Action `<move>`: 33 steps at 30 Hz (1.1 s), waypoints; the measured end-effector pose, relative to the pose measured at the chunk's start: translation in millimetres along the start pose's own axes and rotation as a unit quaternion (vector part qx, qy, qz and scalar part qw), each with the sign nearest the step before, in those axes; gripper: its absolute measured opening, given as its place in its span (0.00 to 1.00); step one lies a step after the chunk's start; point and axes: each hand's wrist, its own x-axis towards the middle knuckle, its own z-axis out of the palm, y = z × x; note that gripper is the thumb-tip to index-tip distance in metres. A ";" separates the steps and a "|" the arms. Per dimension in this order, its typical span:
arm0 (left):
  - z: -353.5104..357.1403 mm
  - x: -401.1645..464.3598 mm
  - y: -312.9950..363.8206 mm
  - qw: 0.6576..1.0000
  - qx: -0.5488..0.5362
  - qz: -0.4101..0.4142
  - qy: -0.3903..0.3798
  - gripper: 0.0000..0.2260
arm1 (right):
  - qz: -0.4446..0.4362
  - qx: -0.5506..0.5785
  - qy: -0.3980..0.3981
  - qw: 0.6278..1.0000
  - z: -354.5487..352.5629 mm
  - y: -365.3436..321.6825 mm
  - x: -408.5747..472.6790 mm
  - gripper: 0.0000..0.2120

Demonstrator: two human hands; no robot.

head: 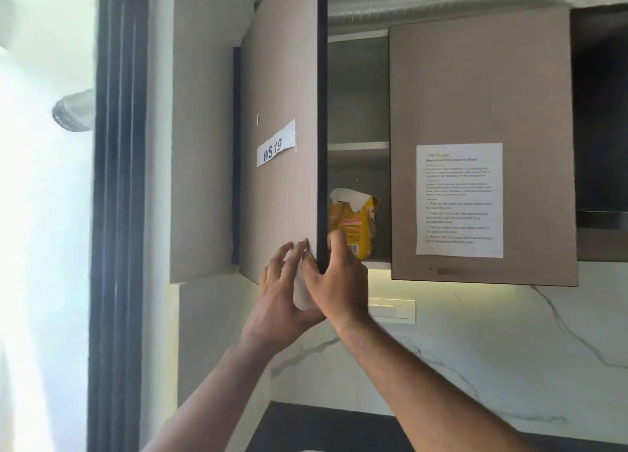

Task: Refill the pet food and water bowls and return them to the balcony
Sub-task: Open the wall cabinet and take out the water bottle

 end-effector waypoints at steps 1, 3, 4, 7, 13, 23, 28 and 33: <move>-12.9 -6.0 -2.9 1.000 -0.007 0.004 0.002 0.51 | -0.007 0.013 0.004 1.000 5.5 -11.2 -4.3 0.19; -38.7 -16.4 -13.0 1.000 -0.020 0.007 0.005 0.50 | -0.023 0.033 0.013 0.999 15.8 -35.5 -12.7 0.18; -49.3 -20.5 -18.5 1.000 -0.025 0.009 0.005 0.50 | -0.031 0.037 0.013 0.999 19.7 -45.9 -15.8 0.18; -84.8 -32.5 -36.7 0.999 -0.047 0.011 0.007 0.50 | -0.049 0.040 -0.001 0.998 34.2 -81.9 -24.9 0.17; -139.1 -54.5 -63.7 0.996 -0.092 -0.018 0.004 0.50 | -0.079 0.007 -0.032 0.996 63.5 -142.4 -40.8 0.17; -173.5 -63.2 -86.1 0.991 -0.121 -0.050 -0.010 0.47 | -0.058 0.018 -0.055 0.997 82.9 -178.7 -48.6 0.18; -169.2 -65.9 -82.8 0.994 -0.103 -0.039 0.009 0.47 | -0.060 0.043 -0.067 0.995 85.8 -167.4 -50.0 0.18; -159.4 -67.9 -72.9 0.998 -0.031 -0.003 0.052 0.48 | -0.074 0.085 -0.054 0.992 84.0 -143.9 -49.4 0.22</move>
